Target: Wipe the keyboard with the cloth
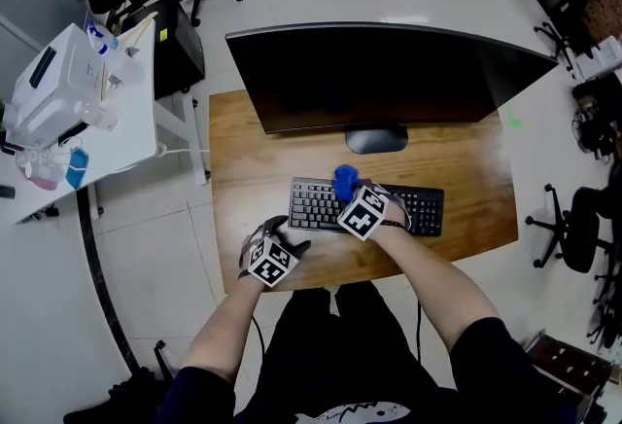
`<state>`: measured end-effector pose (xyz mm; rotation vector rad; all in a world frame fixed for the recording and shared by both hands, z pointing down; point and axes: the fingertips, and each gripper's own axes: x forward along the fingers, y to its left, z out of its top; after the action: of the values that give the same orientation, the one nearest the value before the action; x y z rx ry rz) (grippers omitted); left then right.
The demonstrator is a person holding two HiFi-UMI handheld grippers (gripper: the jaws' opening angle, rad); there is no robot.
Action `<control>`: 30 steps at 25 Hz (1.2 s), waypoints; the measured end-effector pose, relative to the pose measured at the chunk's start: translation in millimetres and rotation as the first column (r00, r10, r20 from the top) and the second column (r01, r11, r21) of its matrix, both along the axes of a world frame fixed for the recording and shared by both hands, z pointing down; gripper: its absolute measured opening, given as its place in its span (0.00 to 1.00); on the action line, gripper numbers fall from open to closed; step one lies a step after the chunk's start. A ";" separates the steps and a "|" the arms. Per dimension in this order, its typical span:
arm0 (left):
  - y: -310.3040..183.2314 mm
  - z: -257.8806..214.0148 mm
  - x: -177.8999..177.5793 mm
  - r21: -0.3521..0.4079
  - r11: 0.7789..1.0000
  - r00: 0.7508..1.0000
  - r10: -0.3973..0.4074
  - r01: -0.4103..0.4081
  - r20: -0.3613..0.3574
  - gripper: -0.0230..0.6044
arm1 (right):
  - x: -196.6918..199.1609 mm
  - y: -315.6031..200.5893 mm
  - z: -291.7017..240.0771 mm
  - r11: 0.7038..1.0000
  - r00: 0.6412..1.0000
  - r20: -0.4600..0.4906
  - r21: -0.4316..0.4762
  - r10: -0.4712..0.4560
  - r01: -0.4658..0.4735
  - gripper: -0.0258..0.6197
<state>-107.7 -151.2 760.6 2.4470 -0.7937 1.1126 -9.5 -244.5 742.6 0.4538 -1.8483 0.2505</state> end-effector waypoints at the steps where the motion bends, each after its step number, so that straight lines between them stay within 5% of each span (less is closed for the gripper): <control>1: -0.1 0.2 0.0 -0.003 1.000 1.000 0.002 -0.002 0.001 0.60 | -14.1 0.0 0.7 1.000 1.000 0.004 0.000 -0.022 0.022 0.27; 14: -1.5 -0.9 -2.9 -0.020 1.000 1.000 0.016 -0.016 -0.001 0.58 | -120.5 15.9 0.7 0.948 0.949 -0.002 0.029 -0.316 0.315 0.27; 22: -3.9 0.6 -7.1 -0.016 1.000 1.000 0.014 -0.014 0.017 0.53 | -117.6 67.8 4.0 0.818 0.822 -0.037 0.079 -0.569 0.570 0.27; 30: -4.8 0.4 -8.2 -0.011 0.999 0.999 0.032 -0.032 0.032 0.49 | -62.8 80.7 7.2 0.866 0.867 -0.031 0.041 -0.497 0.498 0.27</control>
<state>-115.8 -156.0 761.0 2.4468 -0.7591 1.1681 -72.2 -163.7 749.7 -0.0036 -1.8865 -0.1519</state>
